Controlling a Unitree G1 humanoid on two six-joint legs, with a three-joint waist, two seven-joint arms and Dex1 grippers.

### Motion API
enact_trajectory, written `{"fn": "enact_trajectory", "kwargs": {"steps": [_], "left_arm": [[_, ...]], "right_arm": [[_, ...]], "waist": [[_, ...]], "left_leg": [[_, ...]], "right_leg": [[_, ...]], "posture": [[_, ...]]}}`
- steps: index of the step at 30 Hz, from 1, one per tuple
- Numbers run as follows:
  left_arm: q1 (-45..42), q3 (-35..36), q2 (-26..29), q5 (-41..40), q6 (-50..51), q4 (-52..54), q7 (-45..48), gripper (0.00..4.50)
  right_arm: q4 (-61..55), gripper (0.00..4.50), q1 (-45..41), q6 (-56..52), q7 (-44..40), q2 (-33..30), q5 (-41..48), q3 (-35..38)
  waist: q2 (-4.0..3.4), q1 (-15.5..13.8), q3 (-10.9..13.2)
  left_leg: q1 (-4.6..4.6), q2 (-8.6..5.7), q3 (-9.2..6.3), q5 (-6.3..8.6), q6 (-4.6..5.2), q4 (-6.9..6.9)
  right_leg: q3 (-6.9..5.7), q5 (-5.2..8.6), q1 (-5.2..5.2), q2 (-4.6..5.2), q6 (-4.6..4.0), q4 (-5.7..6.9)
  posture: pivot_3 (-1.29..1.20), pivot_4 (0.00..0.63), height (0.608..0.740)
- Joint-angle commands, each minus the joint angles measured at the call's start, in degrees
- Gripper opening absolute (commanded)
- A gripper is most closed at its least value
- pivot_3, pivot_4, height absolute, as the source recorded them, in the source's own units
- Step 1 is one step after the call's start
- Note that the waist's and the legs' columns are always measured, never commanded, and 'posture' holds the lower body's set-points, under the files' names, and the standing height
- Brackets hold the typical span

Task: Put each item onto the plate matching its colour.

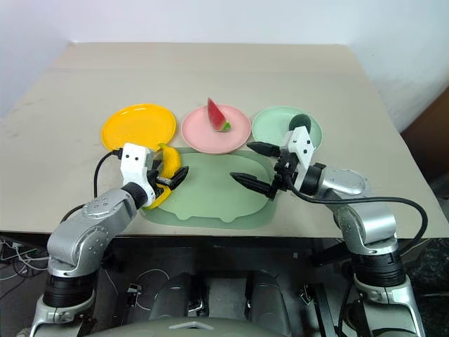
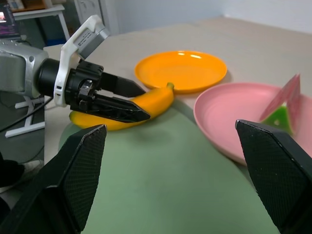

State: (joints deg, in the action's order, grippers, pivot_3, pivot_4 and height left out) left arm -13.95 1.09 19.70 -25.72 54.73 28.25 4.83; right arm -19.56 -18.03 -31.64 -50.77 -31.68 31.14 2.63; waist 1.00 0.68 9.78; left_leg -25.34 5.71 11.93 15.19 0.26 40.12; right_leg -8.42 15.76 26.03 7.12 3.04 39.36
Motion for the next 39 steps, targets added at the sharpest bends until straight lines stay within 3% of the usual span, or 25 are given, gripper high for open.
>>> {"fn": "enact_trajectory", "kwargs": {"steps": [1, 3, 10, 17, 24, 29, 39], "left_arm": [[-0.3, 0.6, -0.3, 0.9, 3.7, -0.3, -1.2, 4.31], [-0.9, 1.3, -0.8, 0.5, 4.6, -0.6, -1.0, 3.9], [-2.8, 3.3, -2.3, -1.0, 10.1, -0.5, -0.3, 1.71], [-7.6, 10.5, -2.2, 0.4, 7.6, -0.1, -2.4, 1.64], [-17.7, 19.3, 3.3, 1.2, 5.4, -6.4, -2.8, 1.64], [-22.8, 17.8, 6.9, 2.3, 2.4, -14.0, 0.5, 1.64], [-21.7, 14.5, 6.4, -2.4, 4.1, -10.1, 7.7, 1.64]], "right_arm": [[-2.8, 4.5, 0.2, 0.5, 1.0, 0.5, 1.0, 0.0], [-2.9, 4.5, 0.4, 0.6, 1.5, 0.7, 1.0, -0.3], [-0.5, 4.5, 1.3, 2.6, 0.6, 0.1, 0.0, -0.5], [-1.2, 4.5, 2.2, 2.9, 1.3, 0.4, 0.1, -0.7], [-0.5, 4.5, -0.7, 1.8, 2.5, 1.7, 0.5, -2.0], [-0.5, 4.5, -2.7, 0.6, 2.9, 2.3, 0.5, -3.2], [-1.2, 4.5, -3.0, -0.8, 3.2, 0.5, 0.6, -2.5]], "waist": [[0.0, 0.0, 0.0], [-0.01, 0.0, 0.0], [-0.01, 0.0, 0.0], [0.01, 0.0, 0.0], [0.05, 0.0, 0.0], [0.05, -0.1, 0.0], [0.06, 0.0, 0.0]], "left_leg": [[0.03, 0.0, 0.0, 0.0, 0.0, 0.0], [0.07, 0.0, -0.04, 0.0, 0.0, 0.0], [0.1, 0.0, -0.07, 0.0, 0.0, 0.01], [0.11, 0.0, -0.11, 0.0, 0.0, 0.01], [0.05, 0.0, -0.14, 0.0, -0.01, 0.02], [0.04, -0.02, -0.14, 0.0, -0.01, 0.02], [0.01, -0.01, -0.14, -0.01, -0.01, 0.02]], "right_leg": [[0.0, 0.0, -0.03, 0.0, 0.0, 0.0], [-0.01, 0.0, -0.09, 0.0, 0.0, 0.0], [-0.04, 0.0, -0.15, 0.0, 0.0, -0.01], [-0.07, 0.0, -0.19, 0.0, 0.0, -0.02], [-0.12, 0.0, -0.16, 0.0, 0.0, -0.03], [-0.15, 0.0, -0.18, 0.0, 0.0, -0.05], [-0.16, 0.0, -0.16, 0.0, 0.0, -0.07]], "posture": [[0.0, 0.15, 0.695], [0.0, 0.15, 0.695], [0.0, 0.15, 0.695], [0.0, 0.15, 0.695], [0.0, 0.15, 0.695], [0.0, 0.15, 0.695], [0.0, 0.15, 0.695]]}}
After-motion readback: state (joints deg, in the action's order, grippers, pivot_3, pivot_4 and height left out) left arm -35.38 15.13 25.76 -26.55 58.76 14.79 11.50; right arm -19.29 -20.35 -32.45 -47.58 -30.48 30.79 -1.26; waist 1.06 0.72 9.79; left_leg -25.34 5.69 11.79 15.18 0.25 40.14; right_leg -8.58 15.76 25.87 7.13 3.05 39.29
